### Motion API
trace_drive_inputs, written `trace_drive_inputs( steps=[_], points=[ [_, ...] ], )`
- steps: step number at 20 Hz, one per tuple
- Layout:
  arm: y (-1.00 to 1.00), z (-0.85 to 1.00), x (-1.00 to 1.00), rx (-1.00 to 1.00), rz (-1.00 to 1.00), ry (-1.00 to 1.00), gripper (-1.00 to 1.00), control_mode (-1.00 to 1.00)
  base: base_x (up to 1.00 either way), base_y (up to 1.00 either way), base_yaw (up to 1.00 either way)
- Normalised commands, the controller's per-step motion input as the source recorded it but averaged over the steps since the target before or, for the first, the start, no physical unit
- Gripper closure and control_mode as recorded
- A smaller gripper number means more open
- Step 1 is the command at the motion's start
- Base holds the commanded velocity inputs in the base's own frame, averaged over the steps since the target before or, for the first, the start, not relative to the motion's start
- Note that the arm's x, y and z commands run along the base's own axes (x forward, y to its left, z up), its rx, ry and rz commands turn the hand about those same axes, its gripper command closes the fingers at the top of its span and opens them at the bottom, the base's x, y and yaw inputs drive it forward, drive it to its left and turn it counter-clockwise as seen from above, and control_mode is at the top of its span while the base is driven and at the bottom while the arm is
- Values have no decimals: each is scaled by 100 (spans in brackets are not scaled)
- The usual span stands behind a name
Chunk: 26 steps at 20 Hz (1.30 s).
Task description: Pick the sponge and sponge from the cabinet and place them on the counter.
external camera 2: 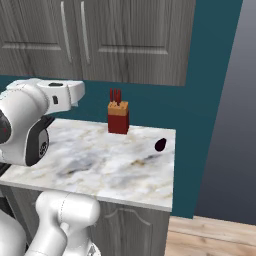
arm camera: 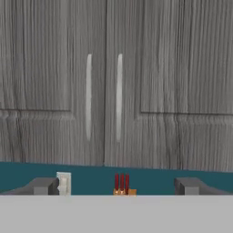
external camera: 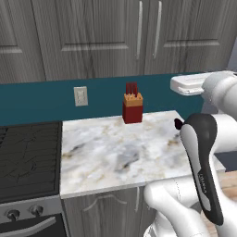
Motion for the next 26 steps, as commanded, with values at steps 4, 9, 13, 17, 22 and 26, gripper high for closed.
trace_drive_inputs(
  steps=[4, 9, 13, 17, 22, 26],
  points=[
    [0, 27, -5, 0, 0, -15, -100, -100, 0, 0, 0],
    [0, 20, -2, 0, 0, -16, -100, -100, 0, 0, 0],
    [1, 12, 0, 0, 0, -17, -100, -100, 0, 0, 0],
    [0, 3, 4, 0, 0, -12, -100, -100, 0, 0, 0],
    [0, 0, 18, 1, 0, -3, -100, -100, 0, 0, 0],
    [0, 0, 28, 3, 0, 0, -100, -100, 0, 0, 0]
  ],
)
